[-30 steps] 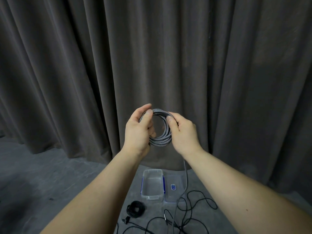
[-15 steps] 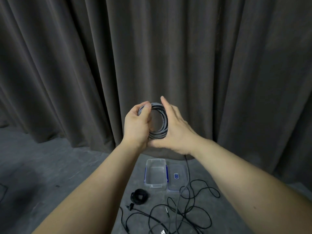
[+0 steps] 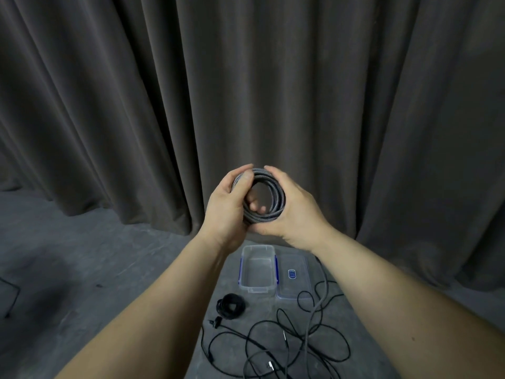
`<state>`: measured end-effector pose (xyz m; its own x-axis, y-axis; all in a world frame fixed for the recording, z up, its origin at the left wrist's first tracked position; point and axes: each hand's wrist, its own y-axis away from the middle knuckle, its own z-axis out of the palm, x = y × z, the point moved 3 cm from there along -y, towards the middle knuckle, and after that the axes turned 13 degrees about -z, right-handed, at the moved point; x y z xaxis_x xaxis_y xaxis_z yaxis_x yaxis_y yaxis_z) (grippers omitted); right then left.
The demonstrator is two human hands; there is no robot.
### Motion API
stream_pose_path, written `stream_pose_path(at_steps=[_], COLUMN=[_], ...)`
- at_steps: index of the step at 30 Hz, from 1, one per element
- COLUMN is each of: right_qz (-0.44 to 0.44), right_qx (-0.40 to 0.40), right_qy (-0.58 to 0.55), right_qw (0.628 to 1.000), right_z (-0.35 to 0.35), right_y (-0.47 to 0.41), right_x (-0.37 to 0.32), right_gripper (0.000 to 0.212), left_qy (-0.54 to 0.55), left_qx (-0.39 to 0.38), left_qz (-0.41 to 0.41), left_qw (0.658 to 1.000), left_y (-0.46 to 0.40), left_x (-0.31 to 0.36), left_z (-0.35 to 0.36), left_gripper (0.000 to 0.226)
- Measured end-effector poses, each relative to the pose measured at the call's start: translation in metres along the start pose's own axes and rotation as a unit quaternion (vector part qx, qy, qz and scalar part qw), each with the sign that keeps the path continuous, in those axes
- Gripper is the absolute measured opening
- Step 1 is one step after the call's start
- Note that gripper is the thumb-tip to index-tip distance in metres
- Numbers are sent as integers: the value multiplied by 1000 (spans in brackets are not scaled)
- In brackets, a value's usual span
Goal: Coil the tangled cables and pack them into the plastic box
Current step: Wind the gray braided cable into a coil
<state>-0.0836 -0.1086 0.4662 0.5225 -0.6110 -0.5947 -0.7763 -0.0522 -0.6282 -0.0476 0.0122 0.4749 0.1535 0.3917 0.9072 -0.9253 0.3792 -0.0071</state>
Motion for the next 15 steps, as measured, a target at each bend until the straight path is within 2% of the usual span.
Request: stream_pose_path(at_steps=[5, 7, 10, 13, 15], right_qz=[30, 66, 151, 222, 235], right_qx=[-114, -163, -149, -78, -14], right_qy=[-9, -24, -29, 12, 41], right_qw=[993, 984, 977, 972, 971], right_z=[25, 38, 55, 67, 73], right_y=[-1, 6, 27, 54, 70], right_x=[30, 51, 95, 139, 158], right_gripper=[123, 115, 78, 29, 15], left_qy=[25, 47, 101, 138, 138], left_qx=[76, 117, 175, 243, 275], left_qz=[-3, 0, 7, 6, 7], left_qw=[997, 992, 979, 960, 951], left_y=[-19, -26, -35, -44, -48], left_x=[-27, -41, -62, -87, -105], left_z=[-25, -44, -79, -111, -125], left_gripper=[12, 13, 19, 18, 12])
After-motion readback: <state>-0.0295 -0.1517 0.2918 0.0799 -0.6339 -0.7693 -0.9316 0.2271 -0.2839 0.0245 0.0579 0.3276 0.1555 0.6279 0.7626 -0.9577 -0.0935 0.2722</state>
